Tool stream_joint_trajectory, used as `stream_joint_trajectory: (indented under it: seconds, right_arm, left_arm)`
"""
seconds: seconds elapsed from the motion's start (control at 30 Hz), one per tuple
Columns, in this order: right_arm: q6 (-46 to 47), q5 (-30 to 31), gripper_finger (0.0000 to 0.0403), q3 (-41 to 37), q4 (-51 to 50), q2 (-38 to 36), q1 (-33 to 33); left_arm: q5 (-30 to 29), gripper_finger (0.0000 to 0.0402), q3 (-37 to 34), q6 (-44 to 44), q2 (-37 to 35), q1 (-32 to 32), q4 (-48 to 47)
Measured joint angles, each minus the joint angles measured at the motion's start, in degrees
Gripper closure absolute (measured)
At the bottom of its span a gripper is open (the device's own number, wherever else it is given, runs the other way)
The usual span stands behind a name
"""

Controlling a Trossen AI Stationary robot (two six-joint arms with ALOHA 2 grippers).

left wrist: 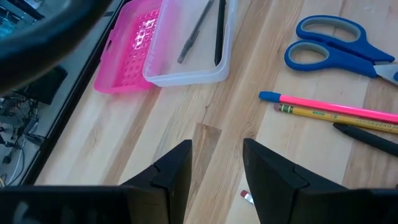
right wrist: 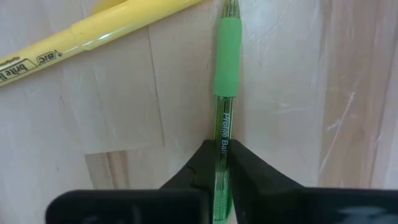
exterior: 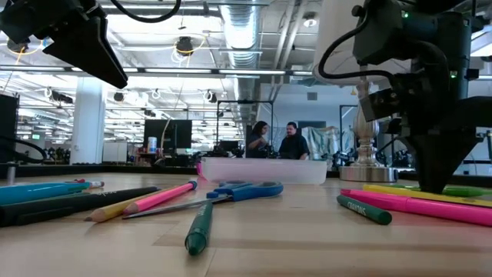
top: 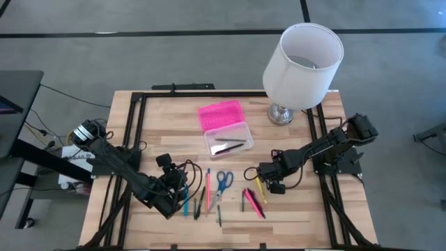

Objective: Pick & place school supplies into a supply box
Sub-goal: Put the green pen into the pink supply box

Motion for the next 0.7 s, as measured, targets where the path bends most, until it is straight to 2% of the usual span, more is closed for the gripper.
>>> stream_joint_trajectory:
  seconds: [0.23,0.43,0.7]
  right_arm:
    - [0.0,2.1,0.0398,-0.1,-0.1,-0.2,0.9]
    - [-0.1,5.1,0.0393,-0.2,-0.1,-1.6,2.9]
    - [-0.5,11.7,0.0397,0.9,-1.2,-5.2,3.8]
  left_arm:
    - [0.2,0.0263,0.0,0.0,0.0,0.0,0.0]
    - [0.2,0.0263,0.0,0.3,0.0,-0.1,-0.1]
    - [0.1,0.0263,0.0,0.2,0.0,-1.3,-0.7]
